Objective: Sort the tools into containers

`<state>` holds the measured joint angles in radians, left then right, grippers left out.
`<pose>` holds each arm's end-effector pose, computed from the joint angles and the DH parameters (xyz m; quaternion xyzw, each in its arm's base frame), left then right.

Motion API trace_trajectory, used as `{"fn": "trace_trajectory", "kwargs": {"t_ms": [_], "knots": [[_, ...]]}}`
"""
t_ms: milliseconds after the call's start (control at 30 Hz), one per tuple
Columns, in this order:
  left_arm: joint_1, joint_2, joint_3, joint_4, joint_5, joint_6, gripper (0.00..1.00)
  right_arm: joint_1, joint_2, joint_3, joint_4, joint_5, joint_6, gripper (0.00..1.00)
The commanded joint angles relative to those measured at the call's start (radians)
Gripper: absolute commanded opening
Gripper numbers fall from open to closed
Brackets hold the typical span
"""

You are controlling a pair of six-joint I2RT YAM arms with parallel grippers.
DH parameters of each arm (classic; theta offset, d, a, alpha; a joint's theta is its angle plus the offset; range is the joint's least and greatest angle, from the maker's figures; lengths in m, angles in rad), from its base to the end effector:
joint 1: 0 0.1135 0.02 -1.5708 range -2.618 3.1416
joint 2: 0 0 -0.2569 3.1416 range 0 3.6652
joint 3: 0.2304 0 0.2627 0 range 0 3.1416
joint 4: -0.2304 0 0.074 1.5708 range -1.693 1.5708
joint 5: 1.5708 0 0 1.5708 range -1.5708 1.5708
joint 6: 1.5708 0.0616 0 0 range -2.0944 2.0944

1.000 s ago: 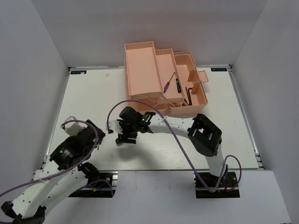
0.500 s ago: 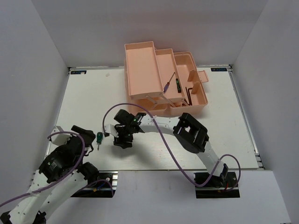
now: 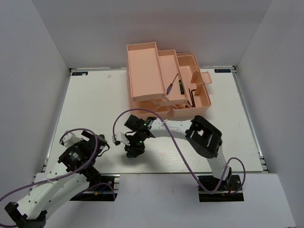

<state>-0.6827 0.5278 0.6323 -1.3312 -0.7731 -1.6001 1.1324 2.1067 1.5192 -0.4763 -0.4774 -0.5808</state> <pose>0.0939 -0.0209 0.2181 -0.4619 0.7896 0.0105 0.4037 0.1696 0.4283 0.1300 -0.7496 0.5713 0.2866 0.1721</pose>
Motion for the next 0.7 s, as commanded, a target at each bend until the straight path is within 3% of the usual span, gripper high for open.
{"fn": "trace_trajectory", "kwargs": {"t_ms": [0,167,233,300,400,533,633,667], "knots": [[0.003,0.012,-0.031,0.018,0.003,-0.054,1.00,-0.005,-0.198,-0.127,-0.061,-0.052,-0.028,0.00],[0.003,0.104,-0.068,0.127,-0.037,0.003,1.00,-0.036,-0.425,-0.235,-0.157,-0.064,-0.014,0.00],[0.003,0.156,-0.068,0.170,-0.037,0.041,0.98,-0.048,-0.515,-0.269,-0.255,-0.147,-0.077,0.00],[0.003,0.182,-0.068,0.252,-0.028,0.139,0.97,-0.057,-0.562,-0.280,-0.335,-0.188,-0.132,0.00],[0.003,0.231,-0.068,0.363,-0.028,0.307,0.93,-0.071,-0.626,-0.167,-0.488,-0.236,-0.179,0.00],[0.003,0.277,-0.028,0.405,-0.018,0.451,0.89,-0.094,-0.657,-0.007,-0.486,-0.181,-0.114,0.00],[0.003,0.336,0.015,0.414,-0.018,0.554,0.87,-0.123,-0.636,0.099,-0.380,-0.078,0.026,0.00],[0.003,0.351,0.015,0.432,0.000,0.601,0.87,-0.131,-0.626,0.131,-0.305,0.072,0.083,0.00]]}}
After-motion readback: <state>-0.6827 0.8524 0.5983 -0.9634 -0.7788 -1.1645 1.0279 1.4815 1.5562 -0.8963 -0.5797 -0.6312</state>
